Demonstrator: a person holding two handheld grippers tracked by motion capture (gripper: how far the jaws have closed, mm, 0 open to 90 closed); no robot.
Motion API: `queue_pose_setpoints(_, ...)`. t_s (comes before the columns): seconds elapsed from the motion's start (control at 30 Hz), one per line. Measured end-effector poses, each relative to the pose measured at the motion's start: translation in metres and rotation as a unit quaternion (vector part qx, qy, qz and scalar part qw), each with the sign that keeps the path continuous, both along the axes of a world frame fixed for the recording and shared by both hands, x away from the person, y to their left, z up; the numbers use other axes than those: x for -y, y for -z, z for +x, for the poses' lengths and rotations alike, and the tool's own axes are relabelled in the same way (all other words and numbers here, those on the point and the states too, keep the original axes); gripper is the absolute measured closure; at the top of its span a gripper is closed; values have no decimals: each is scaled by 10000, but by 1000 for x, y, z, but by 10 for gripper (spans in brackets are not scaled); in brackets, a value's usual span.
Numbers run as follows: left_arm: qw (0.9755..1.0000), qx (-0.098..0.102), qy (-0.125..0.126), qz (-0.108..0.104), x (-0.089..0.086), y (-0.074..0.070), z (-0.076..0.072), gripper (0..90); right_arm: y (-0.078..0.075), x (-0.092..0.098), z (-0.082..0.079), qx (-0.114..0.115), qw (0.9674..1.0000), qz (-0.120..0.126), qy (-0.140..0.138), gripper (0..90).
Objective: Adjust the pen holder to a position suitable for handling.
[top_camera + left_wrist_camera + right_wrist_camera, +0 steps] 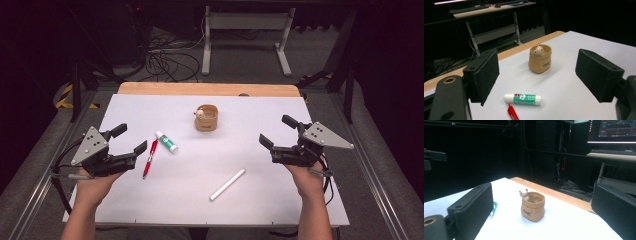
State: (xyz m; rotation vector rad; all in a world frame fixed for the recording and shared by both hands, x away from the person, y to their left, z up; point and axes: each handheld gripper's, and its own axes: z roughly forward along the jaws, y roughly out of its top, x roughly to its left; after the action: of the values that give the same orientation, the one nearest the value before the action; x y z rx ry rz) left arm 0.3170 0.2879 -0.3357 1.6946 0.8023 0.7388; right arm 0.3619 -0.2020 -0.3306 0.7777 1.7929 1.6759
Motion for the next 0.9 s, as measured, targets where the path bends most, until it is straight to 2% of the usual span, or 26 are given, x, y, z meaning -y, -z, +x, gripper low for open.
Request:
queue_pose_setpoints(0.1,9997,-99,-204,-35,3,6,0,238,-1,0,-1,32,10000,-12,57,44)
queue_pose_setpoints(0.23,9992,-170,-350,-57,7,12,0,263,-2,1,-2,48,9999,-10,146,44)
queue_pose_setpoints(0.37,9976,-244,-640,-106,11,21,-1,292,-3,1,-3,74,9997,-39,208,44)
queue_pose_setpoints(0.53,9937,-256,-1067,-220,12,29,-3,328,-4,1,-4,96,9996,-51,267,44)
queue_pose_setpoints(0.7,9903,-359,-1317,-240,11,38,-4,345,-5,2,-4,115,9995,-44,289,44)
queue_pose_setpoints(0.73,9891,-431,-1398,-191,12,43,-4,357,-5,2,-4,117,9995,-60,300,44)
queue_pose_setpoints(0.77,9891,-431,-1398,-191,12,43,-4,368,-5,2,-4,117,9995,-60,300,44)
queue_pose_setpoints(0.83,9872,-486,-1519,-74,14,47,-4,378,-5,1,-5,113,9994,-55,319,44)
queue_pose_setpoints(0.9,9861,-563,-1559,-65,16,51,-4,391,-5,1,-5,103,9994,-48,328,44)
